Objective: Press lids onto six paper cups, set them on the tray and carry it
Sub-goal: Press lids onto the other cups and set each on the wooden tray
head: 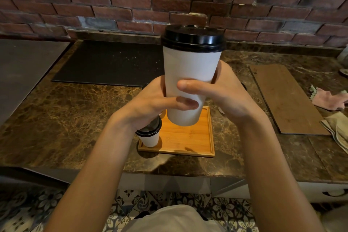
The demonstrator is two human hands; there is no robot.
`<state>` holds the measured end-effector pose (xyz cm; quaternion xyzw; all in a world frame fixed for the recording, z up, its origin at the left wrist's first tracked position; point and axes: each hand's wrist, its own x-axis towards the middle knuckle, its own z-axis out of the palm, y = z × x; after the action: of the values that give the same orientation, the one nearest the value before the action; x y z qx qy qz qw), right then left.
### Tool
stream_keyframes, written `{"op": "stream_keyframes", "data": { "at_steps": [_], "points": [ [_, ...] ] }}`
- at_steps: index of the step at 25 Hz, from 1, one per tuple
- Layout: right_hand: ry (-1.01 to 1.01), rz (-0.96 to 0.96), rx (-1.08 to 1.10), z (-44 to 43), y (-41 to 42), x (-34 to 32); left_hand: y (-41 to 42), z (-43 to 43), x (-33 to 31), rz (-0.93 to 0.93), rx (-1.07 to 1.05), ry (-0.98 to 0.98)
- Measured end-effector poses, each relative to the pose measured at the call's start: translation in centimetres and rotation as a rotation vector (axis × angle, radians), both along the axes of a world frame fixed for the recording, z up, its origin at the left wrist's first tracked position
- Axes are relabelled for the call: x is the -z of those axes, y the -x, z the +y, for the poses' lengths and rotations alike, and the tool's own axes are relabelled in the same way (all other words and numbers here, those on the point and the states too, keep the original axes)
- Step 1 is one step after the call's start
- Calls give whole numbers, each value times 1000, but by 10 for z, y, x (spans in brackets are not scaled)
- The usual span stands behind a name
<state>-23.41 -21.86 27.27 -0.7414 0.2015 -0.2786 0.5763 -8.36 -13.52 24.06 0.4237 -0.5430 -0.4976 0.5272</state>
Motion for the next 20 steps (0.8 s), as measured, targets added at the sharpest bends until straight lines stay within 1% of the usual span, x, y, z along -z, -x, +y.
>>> {"op": "stream_keyframes", "data": {
  "at_steps": [2,7,12,14,17,20],
  "points": [
    [18,10,35,1,-2,-2,1,-1,-1,-6,-44,-2],
    [84,72,191,3,-10,-2,5,-7,-2,-119,-223,-10],
    [112,97,356,8,-17,1,14,-9,0,-122,-355,25],
    [169,125,437,13,-22,3,17,-11,2,-120,-405,27],
    [246,169,488,17,-25,4,18,-10,5,-121,-423,43],
    [218,142,480,16,-22,2,12,-10,5,-141,-403,15]
  ]
}}
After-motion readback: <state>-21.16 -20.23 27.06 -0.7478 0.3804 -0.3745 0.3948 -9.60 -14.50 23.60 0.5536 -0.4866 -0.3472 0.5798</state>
